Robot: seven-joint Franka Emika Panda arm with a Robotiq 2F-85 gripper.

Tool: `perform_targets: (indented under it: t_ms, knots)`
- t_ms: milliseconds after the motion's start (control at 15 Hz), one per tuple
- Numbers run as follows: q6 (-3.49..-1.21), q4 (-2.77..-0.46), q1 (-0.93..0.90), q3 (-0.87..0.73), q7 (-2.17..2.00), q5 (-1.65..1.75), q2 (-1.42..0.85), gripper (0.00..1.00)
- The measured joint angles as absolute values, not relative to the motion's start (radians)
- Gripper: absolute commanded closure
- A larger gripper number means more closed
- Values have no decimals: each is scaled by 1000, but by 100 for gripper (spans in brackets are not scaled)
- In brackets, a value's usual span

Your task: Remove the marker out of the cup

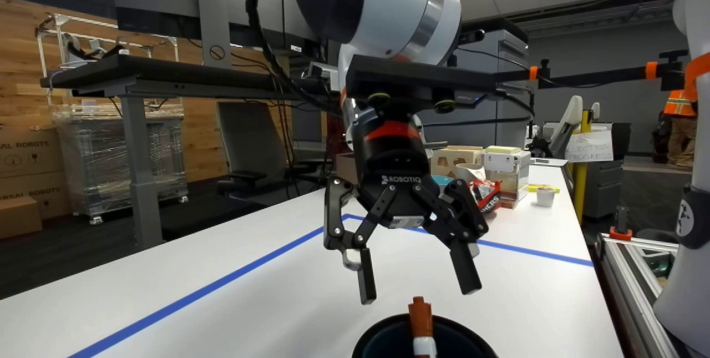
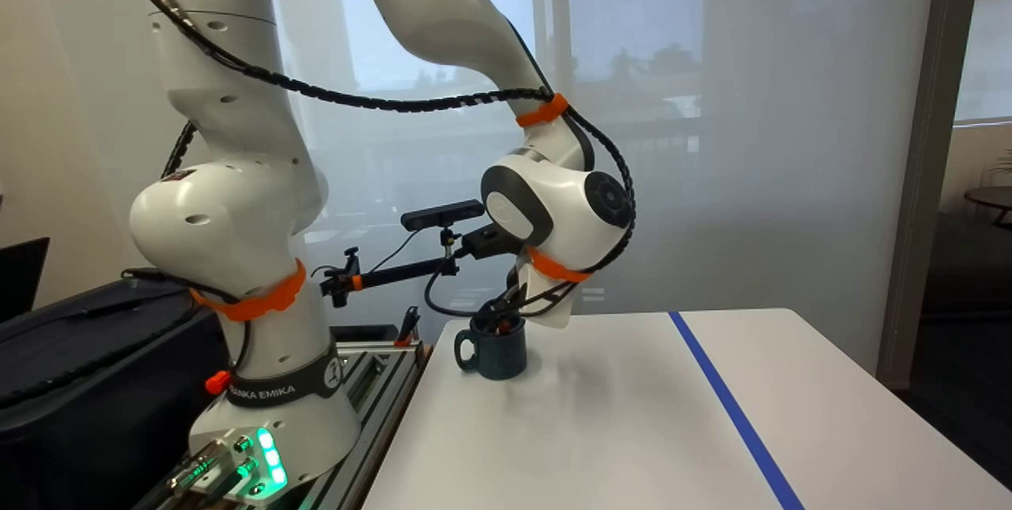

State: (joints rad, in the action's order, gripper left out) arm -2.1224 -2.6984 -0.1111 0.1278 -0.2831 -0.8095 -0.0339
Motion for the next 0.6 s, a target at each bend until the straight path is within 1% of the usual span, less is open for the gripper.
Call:
perform_targets:
  t_ms: [333,400,467,533,600]
  knots:
    - [-2124,-2698,-121,137,-283,-825,-44,78]
    - [-2124,-2698,-121,138,-283,-827,-46,69]
    - [-2125,-2698,-121,138,-283,-830,-49,81]
    - [-2127,-2698,-121,138,-283,-833,-51,67]
    - [-2131,-2698,-121,138,-283,-835,-53,68]
